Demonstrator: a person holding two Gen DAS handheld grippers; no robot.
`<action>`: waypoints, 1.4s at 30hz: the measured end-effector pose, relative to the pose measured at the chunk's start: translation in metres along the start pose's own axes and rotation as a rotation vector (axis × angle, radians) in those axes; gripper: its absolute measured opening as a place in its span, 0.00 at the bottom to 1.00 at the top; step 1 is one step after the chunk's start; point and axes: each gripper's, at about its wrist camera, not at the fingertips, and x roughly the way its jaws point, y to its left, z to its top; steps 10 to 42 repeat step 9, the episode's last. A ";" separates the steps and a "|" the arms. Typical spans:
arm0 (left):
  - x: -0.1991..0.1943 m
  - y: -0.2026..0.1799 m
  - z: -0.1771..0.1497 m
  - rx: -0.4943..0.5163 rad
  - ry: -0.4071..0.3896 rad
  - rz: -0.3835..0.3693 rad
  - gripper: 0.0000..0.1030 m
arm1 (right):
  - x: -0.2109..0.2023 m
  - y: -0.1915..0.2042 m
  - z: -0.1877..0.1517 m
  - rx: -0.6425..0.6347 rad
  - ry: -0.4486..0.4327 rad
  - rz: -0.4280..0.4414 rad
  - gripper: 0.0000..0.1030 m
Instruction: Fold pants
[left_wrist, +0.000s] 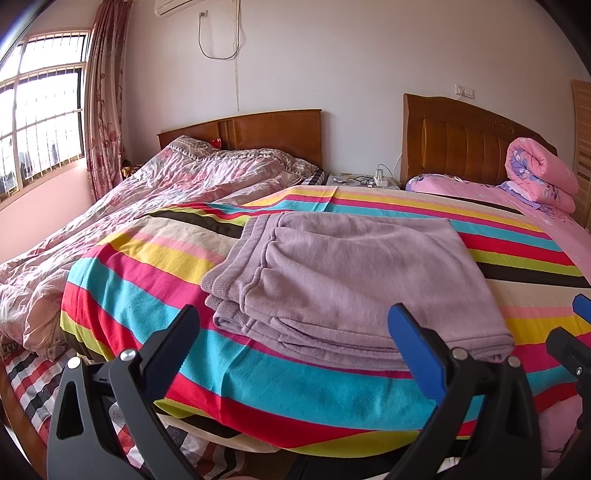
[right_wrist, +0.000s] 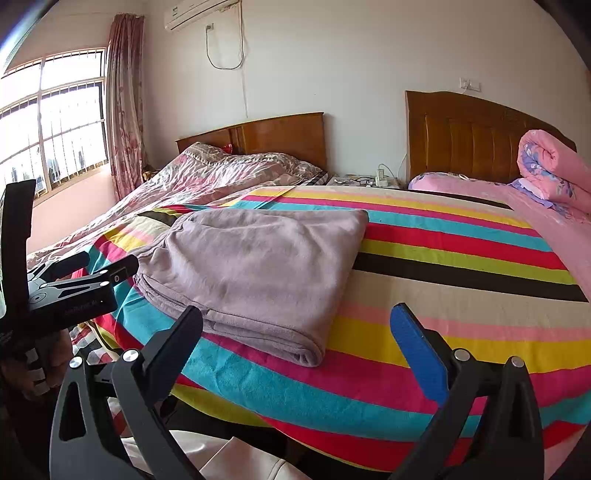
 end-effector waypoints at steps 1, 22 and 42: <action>0.000 0.000 0.000 0.001 0.001 0.004 0.99 | 0.000 0.000 0.000 0.002 0.000 0.000 0.95; 0.007 0.020 0.001 -0.031 0.027 0.047 0.99 | -0.002 -0.013 0.001 0.029 -0.007 -0.002 0.95; 0.007 0.020 0.001 -0.031 0.027 0.047 0.99 | -0.002 -0.013 0.001 0.029 -0.007 -0.002 0.95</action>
